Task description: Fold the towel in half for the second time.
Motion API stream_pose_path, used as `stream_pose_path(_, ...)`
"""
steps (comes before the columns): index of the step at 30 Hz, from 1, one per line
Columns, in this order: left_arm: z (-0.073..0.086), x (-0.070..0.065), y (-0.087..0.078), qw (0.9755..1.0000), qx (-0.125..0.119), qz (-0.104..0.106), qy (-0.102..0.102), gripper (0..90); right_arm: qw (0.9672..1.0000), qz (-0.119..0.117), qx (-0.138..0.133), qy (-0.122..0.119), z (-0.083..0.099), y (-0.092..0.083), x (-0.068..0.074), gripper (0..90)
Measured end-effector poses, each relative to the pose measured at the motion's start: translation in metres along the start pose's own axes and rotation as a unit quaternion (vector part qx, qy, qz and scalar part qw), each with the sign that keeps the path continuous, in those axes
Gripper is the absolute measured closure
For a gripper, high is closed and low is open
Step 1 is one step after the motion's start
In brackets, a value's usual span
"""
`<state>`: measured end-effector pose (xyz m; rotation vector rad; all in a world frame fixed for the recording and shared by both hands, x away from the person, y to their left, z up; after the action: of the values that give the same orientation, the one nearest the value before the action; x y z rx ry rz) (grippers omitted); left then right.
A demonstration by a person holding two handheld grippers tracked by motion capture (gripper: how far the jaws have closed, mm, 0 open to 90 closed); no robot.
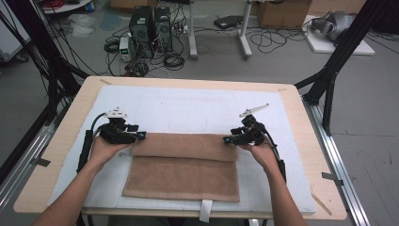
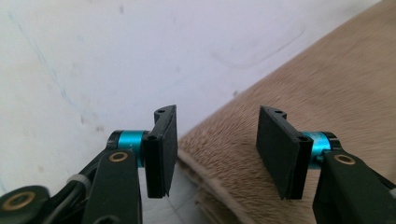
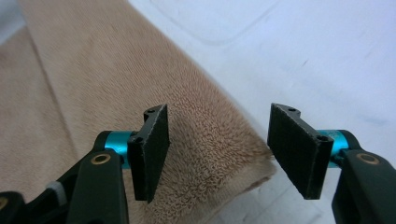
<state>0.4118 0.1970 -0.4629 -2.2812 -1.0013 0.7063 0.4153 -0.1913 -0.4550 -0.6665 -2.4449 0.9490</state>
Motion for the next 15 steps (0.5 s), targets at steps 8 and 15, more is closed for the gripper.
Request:
stream_pose_path(8, 0.005, 0.000, 0.003, 0.9969, 0.022, 0.064, -0.040, 77.2, 0.9988, -0.047, 0.010, 0.001, 0.007, 0.007, 0.008, 74.3)
stream_pose_path(15, -0.006, -0.010, -0.021, 0.9978, -0.039, 0.053, -0.012, 80.8, 0.9991, -0.023, -0.016, -0.033, -0.003, -0.008, 0.016, 77.6)
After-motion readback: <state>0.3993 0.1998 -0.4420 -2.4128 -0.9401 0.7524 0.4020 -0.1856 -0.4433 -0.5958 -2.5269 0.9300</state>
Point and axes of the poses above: each handheld gripper's, and its own axes: y roughly forward along the jaws, z roughly out of its underside, x roughly to its left, the point moved 6 cm from there along y, roughly forward along the jaws, and after that the axes turned 5 degrees about -y, right-handed, at the moved point
